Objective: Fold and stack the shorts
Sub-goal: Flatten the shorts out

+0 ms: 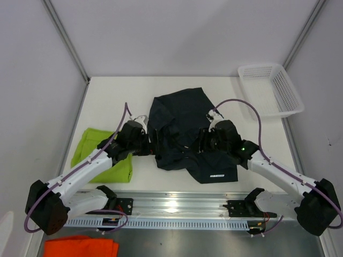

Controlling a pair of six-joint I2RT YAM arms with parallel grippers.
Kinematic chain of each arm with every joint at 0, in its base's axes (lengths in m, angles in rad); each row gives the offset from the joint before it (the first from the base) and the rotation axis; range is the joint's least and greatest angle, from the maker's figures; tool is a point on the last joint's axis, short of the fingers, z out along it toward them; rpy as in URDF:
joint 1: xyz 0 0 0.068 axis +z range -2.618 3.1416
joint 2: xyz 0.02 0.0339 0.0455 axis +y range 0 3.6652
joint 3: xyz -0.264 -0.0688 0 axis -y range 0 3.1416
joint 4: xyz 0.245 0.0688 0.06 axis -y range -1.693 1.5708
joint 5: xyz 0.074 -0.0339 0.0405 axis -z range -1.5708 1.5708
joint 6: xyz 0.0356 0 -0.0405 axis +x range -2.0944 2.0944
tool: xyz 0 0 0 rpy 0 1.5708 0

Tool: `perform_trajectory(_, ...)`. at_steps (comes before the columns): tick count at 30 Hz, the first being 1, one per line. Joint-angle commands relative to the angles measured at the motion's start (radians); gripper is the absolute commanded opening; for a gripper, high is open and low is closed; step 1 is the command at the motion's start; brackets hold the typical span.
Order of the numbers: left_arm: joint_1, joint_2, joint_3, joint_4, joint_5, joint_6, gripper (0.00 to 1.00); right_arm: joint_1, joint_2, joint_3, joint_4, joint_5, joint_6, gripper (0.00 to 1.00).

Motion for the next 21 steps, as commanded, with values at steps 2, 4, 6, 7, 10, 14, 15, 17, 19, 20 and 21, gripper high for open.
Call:
perform_trajectory(2, -0.085, -0.020, -0.049, 0.026, -0.012, -0.084, 0.99, -0.085, -0.055, -0.037, -0.191, 0.144, 0.086, 0.48)
perform_trajectory(4, -0.102, -0.017, -0.077, 0.043, -0.031, -0.102, 0.99, -0.160, -0.064, -0.074, -0.191, 0.100, 0.093, 0.47)
perform_trajectory(6, -0.117, -0.009, -0.089, 0.048, -0.051, -0.116, 0.99, -0.202, -0.066, -0.099, -0.177, 0.062, 0.097, 0.48)
perform_trajectory(7, -0.120, -0.006, -0.098, 0.043, -0.064, -0.119, 0.99, -0.214, -0.064, -0.112, -0.178, 0.058, 0.096, 0.48)
perform_trajectory(10, -0.125, 0.011, -0.109, 0.043, -0.126, -0.122, 0.99, -0.242, -0.034, -0.115, -0.198, 0.074, 0.088, 0.64)
perform_trajectory(14, -0.125, 0.057, -0.114, 0.060, -0.175, -0.121, 0.99, -0.270, 0.005, -0.125, -0.197, 0.084, 0.100, 0.63)
perform_trajectory(15, -0.125, 0.069, -0.114, 0.066, -0.183, -0.121, 0.99, -0.274, 0.008, -0.128, -0.195, 0.086, 0.106, 0.63)
perform_trajectory(17, -0.123, 0.107, -0.104, 0.089, -0.193, -0.122, 0.98, -0.282, 0.014, -0.140, -0.192, 0.094, 0.117, 0.62)
perform_trajectory(19, -0.125, 0.141, -0.098, 0.103, -0.206, -0.122, 0.95, -0.294, 0.020, -0.143, -0.204, 0.104, 0.119, 0.61)
perform_trajectory(20, -0.125, 0.153, -0.095, 0.109, -0.209, -0.122, 0.93, -0.297, 0.024, -0.143, -0.214, 0.106, 0.116, 0.61)
perform_trajectory(21, -0.125, 0.164, -0.088, 0.116, -0.219, -0.122, 0.91, -0.299, 0.023, -0.146, -0.220, 0.107, 0.113, 0.60)
